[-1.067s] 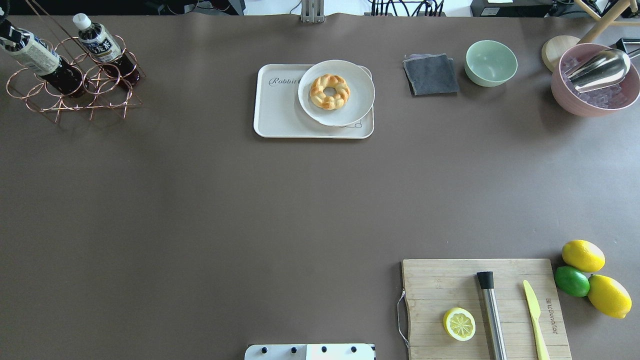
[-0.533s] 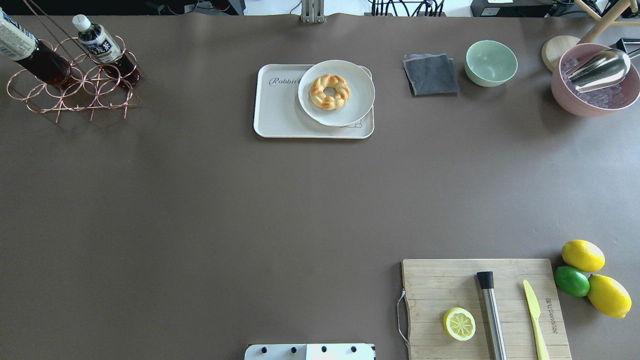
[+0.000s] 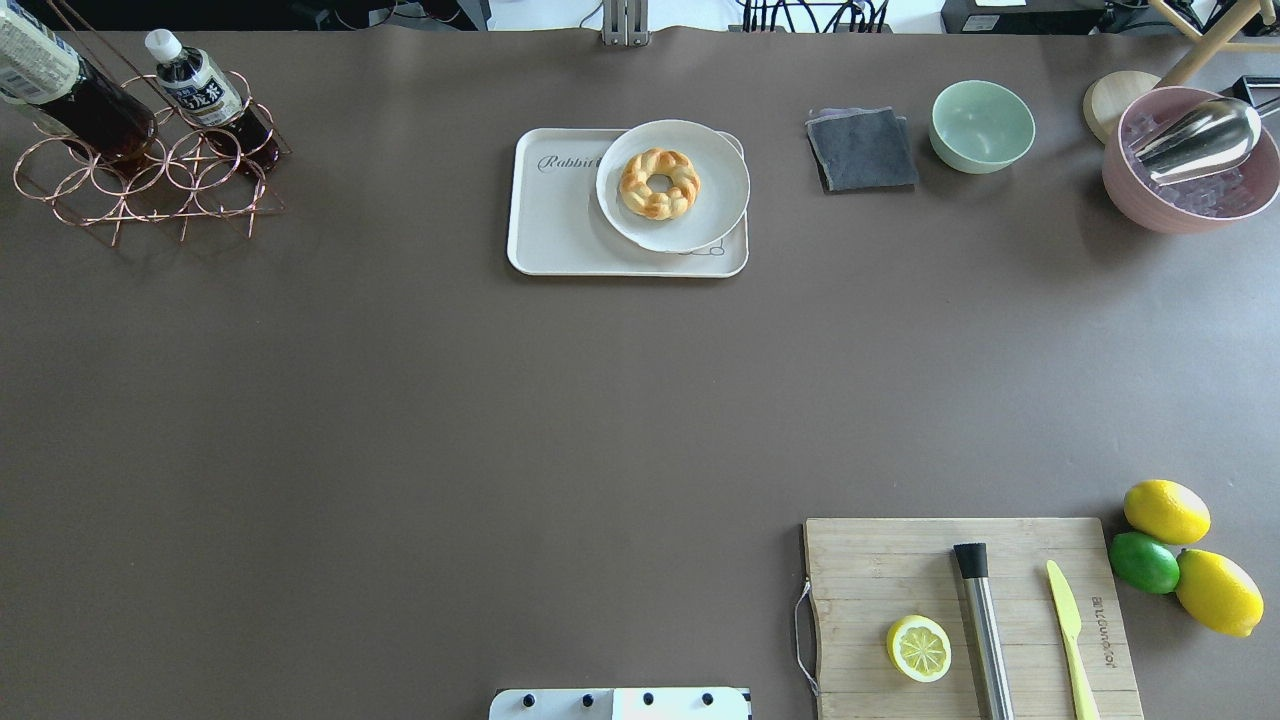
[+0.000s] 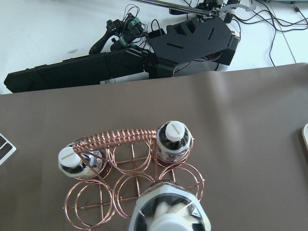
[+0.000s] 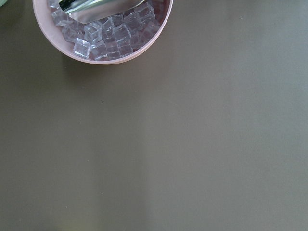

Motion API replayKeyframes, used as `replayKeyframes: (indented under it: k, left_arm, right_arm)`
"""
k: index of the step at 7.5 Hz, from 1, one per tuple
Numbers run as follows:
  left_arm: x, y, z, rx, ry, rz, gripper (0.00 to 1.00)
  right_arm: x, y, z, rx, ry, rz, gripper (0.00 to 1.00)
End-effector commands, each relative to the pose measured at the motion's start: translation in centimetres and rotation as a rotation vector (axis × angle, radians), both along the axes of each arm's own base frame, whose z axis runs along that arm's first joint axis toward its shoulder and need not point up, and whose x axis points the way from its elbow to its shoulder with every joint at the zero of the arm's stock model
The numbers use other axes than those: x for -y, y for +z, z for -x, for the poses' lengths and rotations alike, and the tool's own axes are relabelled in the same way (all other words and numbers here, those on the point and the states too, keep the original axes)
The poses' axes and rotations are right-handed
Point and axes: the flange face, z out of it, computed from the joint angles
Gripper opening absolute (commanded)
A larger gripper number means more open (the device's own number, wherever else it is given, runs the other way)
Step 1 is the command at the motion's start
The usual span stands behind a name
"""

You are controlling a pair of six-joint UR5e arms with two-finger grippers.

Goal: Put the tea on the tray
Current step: 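Lift the tea bottle up out of the rack with the left gripper, then carry the bottle toward the tray and set it on the table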

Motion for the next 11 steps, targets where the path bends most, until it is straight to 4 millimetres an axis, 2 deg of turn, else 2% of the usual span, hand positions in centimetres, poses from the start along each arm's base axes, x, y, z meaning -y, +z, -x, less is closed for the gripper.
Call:
replayKeyframes:
  k: [1, 2, 4, 6, 7, 8, 9, 10, 11]
  left_arm:
    - [-2.7, -6.2, -7.9, -0.042, 0.026, 0.080, 0.00]
    - [-3.8, -9.3, -12.1, -0.087, 0.039, 0.125, 0.00]
    - [-5.6, -15.7, -18.6, -0.139, 0.060, 0.194, 0.00]
    - [-8.4, -21.0, -26.1, -0.099, 0.031, 0.202, 0.00]
    - [-9.0, -23.0, -27.9, -0.116, 0.031, 0.217, 0.00]
    - [-10.0, -26.0, -31.1, -0.142, 0.029, 0.238, 0.00]
    - [-12.0, -27.8, -35.4, -0.129, 0.014, 0.226, 0.00]
    - [-14.3, -28.0, -39.0, -0.101, 0.010, 0.201, 0.00]
    - [-16.1, -28.0, -41.0, -0.095, -0.008, 0.205, 0.00]
  right_arm:
    - [-0.3, 0.2, 0.0, -0.003, 0.002, 0.006, 1.00]
    - [-0.4, 0.2, -0.1, -0.003, 0.004, 0.007, 1.00]
    - [-0.4, 0.2, -0.2, -0.003, 0.008, 0.009, 1.00]
    - [-0.2, 0.1, -0.2, -0.004, 0.009, 0.009, 1.00]
    - [0.0, 0.2, -0.1, -0.006, 0.007, 0.009, 1.00]
    - [0.2, 0.2, -0.2, -0.006, 0.007, 0.009, 1.00]
    - [0.2, 0.1, -0.2, -0.006, 0.007, 0.007, 1.00]
    - [0.1, 0.2, -0.2, -0.006, 0.009, 0.009, 1.00]
    - [0.1, 0.2, -0.2, -0.006, 0.009, 0.009, 1.00]
